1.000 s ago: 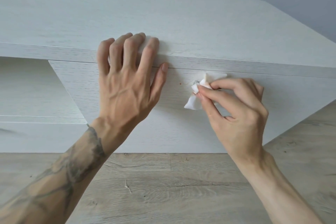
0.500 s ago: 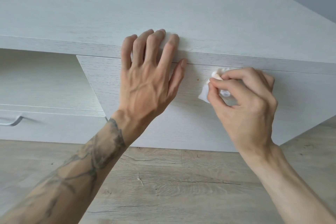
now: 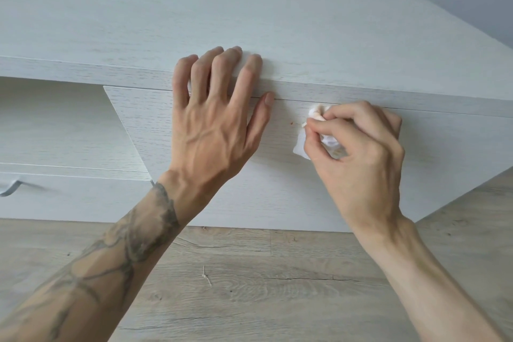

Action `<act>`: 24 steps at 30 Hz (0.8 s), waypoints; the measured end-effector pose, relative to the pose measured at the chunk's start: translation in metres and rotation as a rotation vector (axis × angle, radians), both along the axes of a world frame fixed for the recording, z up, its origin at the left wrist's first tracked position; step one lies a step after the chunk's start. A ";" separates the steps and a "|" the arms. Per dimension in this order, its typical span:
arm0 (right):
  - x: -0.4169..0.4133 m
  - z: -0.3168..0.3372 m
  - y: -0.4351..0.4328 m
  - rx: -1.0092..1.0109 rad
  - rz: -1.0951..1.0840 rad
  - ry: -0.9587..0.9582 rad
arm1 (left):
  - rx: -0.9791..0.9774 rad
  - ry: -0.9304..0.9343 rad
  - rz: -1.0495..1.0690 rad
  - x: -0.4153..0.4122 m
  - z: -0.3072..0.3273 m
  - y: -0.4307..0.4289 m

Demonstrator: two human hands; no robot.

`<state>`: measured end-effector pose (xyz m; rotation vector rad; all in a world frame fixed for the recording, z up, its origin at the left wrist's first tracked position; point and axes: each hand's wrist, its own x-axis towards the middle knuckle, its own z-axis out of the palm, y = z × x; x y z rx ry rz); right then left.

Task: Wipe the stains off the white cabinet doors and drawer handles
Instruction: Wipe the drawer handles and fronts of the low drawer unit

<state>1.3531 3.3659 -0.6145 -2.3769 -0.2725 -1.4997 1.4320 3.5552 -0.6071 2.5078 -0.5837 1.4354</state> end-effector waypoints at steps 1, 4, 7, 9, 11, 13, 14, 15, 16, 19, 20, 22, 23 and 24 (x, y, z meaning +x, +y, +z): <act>-0.002 -0.001 0.000 0.002 -0.003 -0.015 | -0.002 -0.001 -0.003 0.000 0.000 0.000; -0.006 -0.005 0.001 0.015 -0.018 -0.039 | -0.008 -0.005 -0.006 0.000 -0.001 0.001; 0.000 -0.003 0.001 -0.003 -0.033 -0.016 | -0.004 0.000 -0.006 0.001 -0.001 0.000; -0.002 -0.005 -0.002 0.002 -0.020 -0.050 | -0.004 0.000 -0.006 0.001 -0.002 0.000; -0.008 -0.008 -0.005 0.004 -0.020 -0.087 | -0.010 0.004 -0.015 0.002 -0.002 0.000; -0.011 -0.010 -0.008 0.000 -0.025 -0.095 | -0.012 0.010 -0.019 0.002 -0.002 0.000; -0.012 -0.011 -0.010 -0.001 -0.022 -0.092 | -0.011 0.011 -0.018 0.002 -0.002 0.000; -0.013 -0.011 -0.013 0.000 -0.021 -0.092 | -0.011 0.011 -0.016 0.002 -0.002 0.000; -0.015 -0.012 -0.015 0.006 -0.022 -0.091 | -0.013 0.008 -0.016 0.002 -0.002 0.000; -0.016 -0.013 -0.014 0.039 -0.020 -0.074 | -0.017 0.001 -0.023 0.002 -0.002 0.000; -0.013 -0.011 -0.011 0.038 -0.007 -0.059 | -0.015 0.001 -0.023 0.002 -0.002 0.000; -0.005 -0.006 -0.007 0.015 0.023 -0.015 | -0.008 0.005 -0.018 0.003 -0.002 0.000; -0.003 -0.004 -0.008 0.007 0.037 -0.003 | -0.008 0.008 -0.018 0.003 -0.002 0.000; -0.005 -0.004 -0.010 0.009 0.041 -0.003 | -0.011 0.012 -0.019 0.003 -0.002 0.000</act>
